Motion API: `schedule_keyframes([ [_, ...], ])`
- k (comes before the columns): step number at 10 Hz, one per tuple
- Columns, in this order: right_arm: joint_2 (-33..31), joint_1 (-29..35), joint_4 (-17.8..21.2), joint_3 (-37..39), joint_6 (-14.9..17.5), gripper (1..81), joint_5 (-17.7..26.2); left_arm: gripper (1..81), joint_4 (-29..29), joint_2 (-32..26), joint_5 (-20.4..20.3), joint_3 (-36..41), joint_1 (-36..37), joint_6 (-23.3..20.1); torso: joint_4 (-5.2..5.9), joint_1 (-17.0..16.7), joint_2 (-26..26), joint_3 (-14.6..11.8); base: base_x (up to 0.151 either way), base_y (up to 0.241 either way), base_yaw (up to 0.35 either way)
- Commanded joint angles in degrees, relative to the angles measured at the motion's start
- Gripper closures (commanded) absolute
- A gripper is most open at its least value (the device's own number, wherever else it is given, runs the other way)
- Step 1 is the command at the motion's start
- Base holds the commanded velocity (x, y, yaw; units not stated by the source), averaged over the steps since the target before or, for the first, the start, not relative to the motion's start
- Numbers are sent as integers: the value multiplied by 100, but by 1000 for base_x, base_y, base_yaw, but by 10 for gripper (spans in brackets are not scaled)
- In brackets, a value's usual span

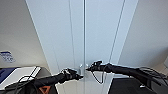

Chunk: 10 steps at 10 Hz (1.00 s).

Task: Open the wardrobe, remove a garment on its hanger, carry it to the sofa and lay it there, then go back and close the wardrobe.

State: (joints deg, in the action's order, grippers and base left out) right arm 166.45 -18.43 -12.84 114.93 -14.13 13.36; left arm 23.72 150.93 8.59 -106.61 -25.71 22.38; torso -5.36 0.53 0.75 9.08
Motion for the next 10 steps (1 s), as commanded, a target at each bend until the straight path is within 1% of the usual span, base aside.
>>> schedule_keyframes([
  [1, 233, 1029, 62, 54, -29, 10, -79, 10, -17, 60, 11, -141, 975, -15, -2, 0, 0, 0, 0, 0, 0],
  [3, 409, 1003, 53, 169, -29, 10, -88, 10, 1, 253, 11, -422, 975, -15, -2, 0, 0, 0, 0, 0, 0],
  [5, 436, 977, 62, 117, -29, 10, -97, 10, 18, 578, -16, -816, 940, -23, 0, 0, 0, 2, 0, 0, 0],
  [8, 444, 889, 71, -24, -29, 10, -97, 10, 132, 1166, -51, -1643, 992, -32, 0, 2, 0, 2, 0, 0, 0],
  [10, 435, 880, 71, -60, -29, 10, -106, 10, 150, 1404, -60, -1811, 1081, -24, 0, 2, 0, 2, 0, 0, 0],
])
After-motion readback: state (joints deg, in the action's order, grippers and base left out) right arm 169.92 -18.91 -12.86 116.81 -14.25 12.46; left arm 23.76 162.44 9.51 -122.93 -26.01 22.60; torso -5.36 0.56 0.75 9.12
